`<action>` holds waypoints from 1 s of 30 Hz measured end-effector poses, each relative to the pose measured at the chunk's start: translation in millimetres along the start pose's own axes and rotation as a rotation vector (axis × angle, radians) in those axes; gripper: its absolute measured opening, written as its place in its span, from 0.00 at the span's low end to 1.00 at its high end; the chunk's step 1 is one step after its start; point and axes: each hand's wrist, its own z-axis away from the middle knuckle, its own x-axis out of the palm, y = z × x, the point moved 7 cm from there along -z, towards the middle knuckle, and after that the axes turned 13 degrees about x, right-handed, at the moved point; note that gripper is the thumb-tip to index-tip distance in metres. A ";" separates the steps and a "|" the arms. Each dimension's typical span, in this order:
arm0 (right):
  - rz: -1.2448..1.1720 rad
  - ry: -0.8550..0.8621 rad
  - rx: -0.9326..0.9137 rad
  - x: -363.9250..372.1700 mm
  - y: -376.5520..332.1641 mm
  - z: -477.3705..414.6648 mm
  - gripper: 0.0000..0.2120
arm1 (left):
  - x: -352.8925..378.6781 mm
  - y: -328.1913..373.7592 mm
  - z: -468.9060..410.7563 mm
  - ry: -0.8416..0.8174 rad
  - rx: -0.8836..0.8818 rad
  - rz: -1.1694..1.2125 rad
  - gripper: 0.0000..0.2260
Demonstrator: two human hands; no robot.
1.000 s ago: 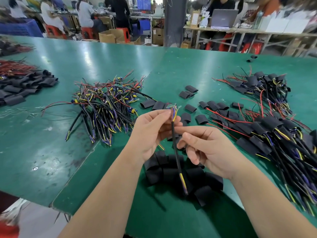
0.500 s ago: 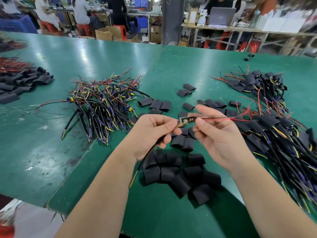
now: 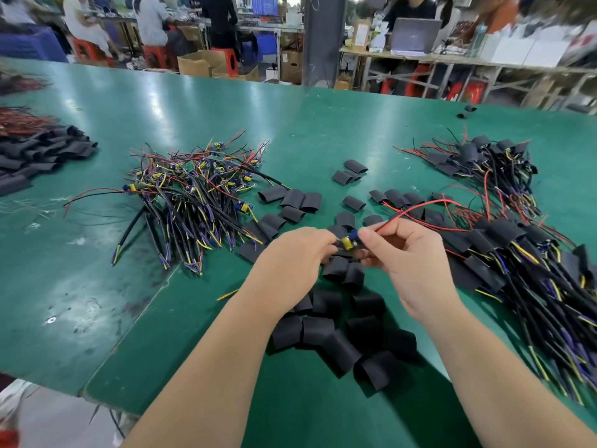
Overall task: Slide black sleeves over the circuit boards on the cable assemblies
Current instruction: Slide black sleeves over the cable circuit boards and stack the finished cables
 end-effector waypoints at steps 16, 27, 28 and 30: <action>1.473 -0.138 -0.009 115.3 35.8 -121.2 0.20 | -29.2 -51.3 23.3 0.330 -0.269 -0.189 0.08; 1.155 -0.159 -0.227 69.1 3.8 -62.1 0.23 | -26.7 -60.2 24.1 0.299 -0.301 -0.136 0.10; 1.108 -0.123 -0.229 63.3 1.2 -57.9 0.26 | -26.3 -60.1 23.9 0.298 -0.300 -0.127 0.10; 1.061 -0.063 -0.221 53.3 -2.2 -53.2 0.22 | -26.0 -59.3 23.7 0.295 -0.295 -0.114 0.10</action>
